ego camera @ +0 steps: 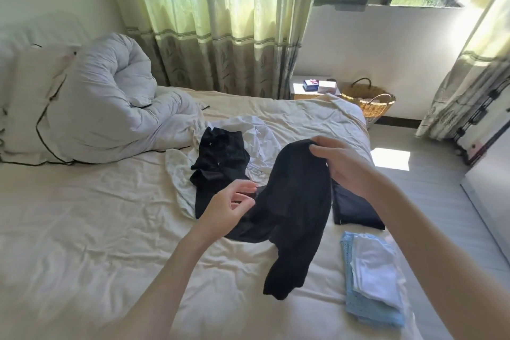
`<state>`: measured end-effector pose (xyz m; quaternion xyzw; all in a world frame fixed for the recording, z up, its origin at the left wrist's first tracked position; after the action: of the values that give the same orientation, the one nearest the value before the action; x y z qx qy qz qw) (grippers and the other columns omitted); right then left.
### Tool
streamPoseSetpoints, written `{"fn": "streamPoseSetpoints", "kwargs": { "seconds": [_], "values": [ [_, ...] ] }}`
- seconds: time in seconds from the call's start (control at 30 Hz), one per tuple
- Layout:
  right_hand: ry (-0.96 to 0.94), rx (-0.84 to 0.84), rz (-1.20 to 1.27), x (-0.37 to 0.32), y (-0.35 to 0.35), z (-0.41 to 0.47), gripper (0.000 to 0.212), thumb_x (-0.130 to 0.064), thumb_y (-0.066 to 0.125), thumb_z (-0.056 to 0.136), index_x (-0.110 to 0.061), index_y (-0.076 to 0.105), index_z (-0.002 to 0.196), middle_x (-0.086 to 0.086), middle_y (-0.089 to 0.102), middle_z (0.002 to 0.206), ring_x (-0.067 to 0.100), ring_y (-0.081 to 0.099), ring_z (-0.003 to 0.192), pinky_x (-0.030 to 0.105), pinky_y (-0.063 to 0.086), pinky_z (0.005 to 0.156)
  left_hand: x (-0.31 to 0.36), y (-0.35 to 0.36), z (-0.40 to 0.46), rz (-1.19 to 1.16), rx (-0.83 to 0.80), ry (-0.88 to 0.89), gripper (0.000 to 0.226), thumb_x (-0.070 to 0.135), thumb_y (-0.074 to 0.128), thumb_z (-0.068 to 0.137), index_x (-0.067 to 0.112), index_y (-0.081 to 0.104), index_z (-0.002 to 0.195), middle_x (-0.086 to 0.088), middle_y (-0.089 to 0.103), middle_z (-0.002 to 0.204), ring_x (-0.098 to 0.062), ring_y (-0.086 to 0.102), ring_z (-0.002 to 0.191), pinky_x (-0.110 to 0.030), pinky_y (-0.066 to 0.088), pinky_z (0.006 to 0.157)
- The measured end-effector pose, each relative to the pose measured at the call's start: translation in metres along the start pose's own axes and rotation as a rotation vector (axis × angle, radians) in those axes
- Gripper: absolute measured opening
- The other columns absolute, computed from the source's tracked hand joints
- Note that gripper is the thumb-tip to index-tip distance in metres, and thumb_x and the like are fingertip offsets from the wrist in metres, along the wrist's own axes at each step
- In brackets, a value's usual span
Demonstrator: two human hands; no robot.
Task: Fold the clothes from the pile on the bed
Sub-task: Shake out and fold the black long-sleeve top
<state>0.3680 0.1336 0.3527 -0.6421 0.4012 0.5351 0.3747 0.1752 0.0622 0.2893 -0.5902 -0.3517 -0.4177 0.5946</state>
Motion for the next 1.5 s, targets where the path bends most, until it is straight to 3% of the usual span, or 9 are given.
{"fn": "streamPoseSetpoints", "kwargs": {
  "seconds": [0.17,0.3,0.43,0.57,0.7,0.8,1.0,1.2,1.5],
  "values": [
    [-0.031,-0.025,-0.046,-0.010,0.004,-0.005,0.020,-0.010,0.049,0.097,-0.016,0.068,0.092,-0.001,0.071,0.087,0.013,0.067,0.087,0.030,0.053,0.084,-0.046,0.042,-0.007,0.080,-0.057,-0.166,0.049,0.015,0.069,0.084,0.030,0.050,0.126,0.012,0.055,0.116,-0.003,0.054,0.101,-0.007,0.041,0.074],
    [-0.031,0.025,-0.086,-0.009,-0.014,-0.010,0.019,-0.010,0.050,0.096,-0.016,0.068,0.092,-0.001,0.071,0.088,0.015,0.066,0.090,0.034,0.052,0.087,-0.046,0.029,0.014,0.158,0.096,-0.183,0.010,0.017,0.062,0.090,0.012,0.066,0.097,0.001,0.069,0.092,-0.018,0.065,0.092,-0.021,0.046,0.074],
    [0.024,0.256,-0.347,0.003,-0.061,-0.010,0.016,-0.012,0.049,0.097,-0.015,0.065,0.094,0.009,0.067,0.099,0.027,0.061,0.101,0.042,0.048,0.091,-0.013,0.014,0.037,0.028,-0.179,-0.176,0.009,0.013,0.062,0.090,0.008,0.069,0.091,-0.002,0.072,0.086,-0.016,0.067,0.083,-0.037,0.053,0.080],
    [0.137,0.375,-0.552,0.027,-0.078,-0.008,0.017,-0.006,0.051,0.093,-0.004,0.066,0.101,0.015,0.065,0.104,0.027,0.058,0.099,0.037,0.046,0.085,0.055,-0.013,0.065,0.074,-0.304,-0.083,0.011,0.018,0.061,0.091,0.022,0.070,0.086,0.016,0.068,0.071,0.006,0.061,0.067,-0.011,0.045,0.058],
    [-0.034,0.135,-0.500,0.017,-0.005,0.002,0.020,-0.024,0.067,0.085,-0.029,0.061,0.104,-0.012,0.063,0.102,0.009,0.060,0.100,0.030,0.049,0.090,0.105,-0.012,0.085,0.264,-0.260,0.025,0.021,0.021,0.058,0.091,0.035,0.066,0.078,0.022,0.065,0.072,0.007,0.060,0.073,-0.008,0.043,0.064],
    [-0.139,0.120,-0.567,0.011,0.042,0.013,0.022,-0.039,0.066,0.081,-0.034,0.057,0.099,-0.016,0.061,0.096,0.007,0.059,0.093,0.032,0.047,0.084,0.116,-0.015,0.090,0.329,-0.163,0.063,0.020,0.022,0.059,0.089,0.035,0.063,0.075,0.015,0.065,0.082,-0.001,0.060,0.084,-0.017,0.046,0.076],
    [-0.400,0.394,-0.767,-0.029,0.039,0.027,0.009,-0.017,0.050,0.089,-0.017,0.058,0.094,-0.001,0.058,0.091,0.016,0.052,0.078,0.030,0.038,0.064,0.111,-0.062,0.089,0.395,-0.100,-0.018,0.011,0.026,0.065,0.087,0.025,0.064,0.076,0.006,0.063,0.073,-0.007,0.057,0.071,-0.021,0.041,0.066],
    [-0.491,0.442,-0.970,-0.068,0.030,0.044,0.015,-0.017,0.054,0.090,-0.014,0.060,0.103,0.001,0.054,0.105,0.018,0.054,0.090,0.034,0.050,0.076,0.141,-0.115,0.093,0.382,0.015,0.045,0.004,0.016,0.067,0.085,0.015,0.070,0.083,-0.016,0.068,0.096,-0.031,0.063,0.097,-0.049,0.045,0.096],
    [-0.468,0.349,-0.724,-0.143,0.012,0.054,0.018,-0.006,0.057,0.086,-0.023,0.057,0.091,-0.004,0.060,0.084,0.016,0.057,0.078,0.024,0.046,0.062,0.191,-0.201,0.087,0.451,0.564,0.116,0.008,0.020,0.071,0.083,0.019,0.063,0.079,0.013,0.058,0.073,-0.010,0.054,0.079,-0.019,0.038,0.068]
  ]
}}
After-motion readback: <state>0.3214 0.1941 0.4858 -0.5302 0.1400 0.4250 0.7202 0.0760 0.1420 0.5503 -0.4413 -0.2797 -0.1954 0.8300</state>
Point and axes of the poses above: each hand's wrist, its own z-axis towards the middle knuckle, its own y-axis out of the palm, x = y × z, the point moved 9 cm from there along z, towards the middle knuckle
